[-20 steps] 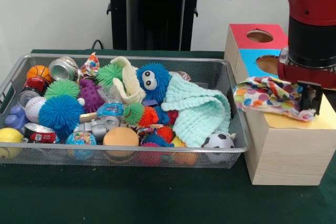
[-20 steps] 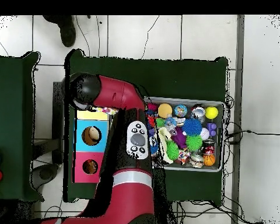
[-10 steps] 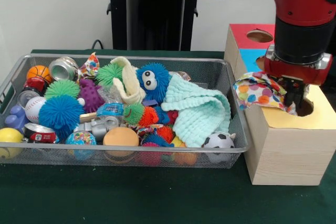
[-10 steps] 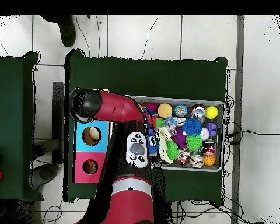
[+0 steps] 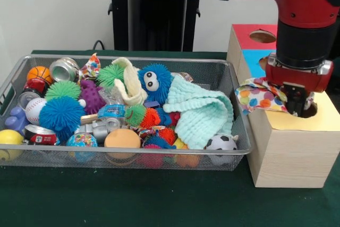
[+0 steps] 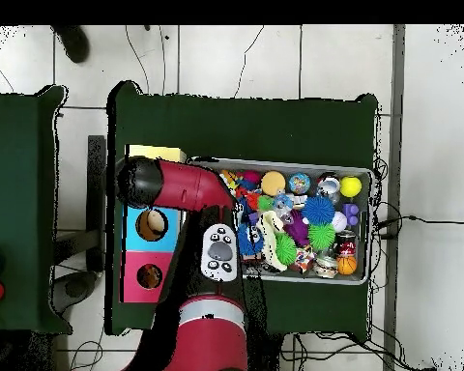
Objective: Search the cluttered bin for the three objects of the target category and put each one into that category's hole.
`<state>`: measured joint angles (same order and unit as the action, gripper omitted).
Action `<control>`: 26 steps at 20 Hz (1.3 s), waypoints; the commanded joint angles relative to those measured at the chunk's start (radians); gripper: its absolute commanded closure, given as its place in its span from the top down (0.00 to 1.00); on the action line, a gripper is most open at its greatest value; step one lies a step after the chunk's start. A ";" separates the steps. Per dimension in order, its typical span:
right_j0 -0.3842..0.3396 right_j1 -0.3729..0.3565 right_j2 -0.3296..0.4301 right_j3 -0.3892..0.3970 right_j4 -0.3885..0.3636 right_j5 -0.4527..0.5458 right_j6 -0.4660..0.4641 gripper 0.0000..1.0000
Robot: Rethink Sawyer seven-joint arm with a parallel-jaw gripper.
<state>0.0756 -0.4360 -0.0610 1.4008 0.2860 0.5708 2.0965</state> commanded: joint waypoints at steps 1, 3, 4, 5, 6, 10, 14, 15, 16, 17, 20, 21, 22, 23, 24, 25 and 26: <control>0.021 0.130 0.011 0.087 -0.096 -0.148 0.097 0.00; 0.032 0.153 -0.005 0.069 -0.104 -0.185 0.108 0.00; 0.036 0.163 -0.011 0.063 -0.106 -0.202 0.112 0.00; 0.041 0.173 -0.017 0.057 -0.107 -0.220 0.116 0.00; 0.049 0.182 -0.028 0.051 -0.106 -0.232 0.125 0.00; 0.076 0.208 -0.060 0.033 -0.094 -0.252 0.147 0.00; 0.094 0.222 -0.081 0.028 -0.080 -0.268 0.152 0.00; 0.094 0.226 -0.080 0.027 -0.077 -0.276 0.151 0.00; 0.087 0.225 -0.069 0.032 -0.075 -0.287 0.146 0.00; 0.081 0.225 -0.058 0.038 -0.073 -0.298 0.142 0.00; 0.064 0.224 -0.031 0.049 -0.077 -0.342 0.130 0.00; 0.060 0.225 -0.025 0.051 -0.080 -0.359 0.128 0.00; 0.058 0.227 -0.021 0.052 -0.082 -0.371 0.128 0.00; 0.056 0.229 -0.017 0.052 -0.083 -0.384 0.129 0.00; 0.062 0.232 -0.023 0.052 -0.084 -0.399 0.135 0.00; 0.081 0.240 -0.049 0.041 -0.078 -0.407 0.151 0.00; 0.100 0.248 -0.075 0.030 -0.073 -0.415 0.166 0.00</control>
<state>0.1789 -0.3713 -0.1555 1.3841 0.2461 0.3006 2.0965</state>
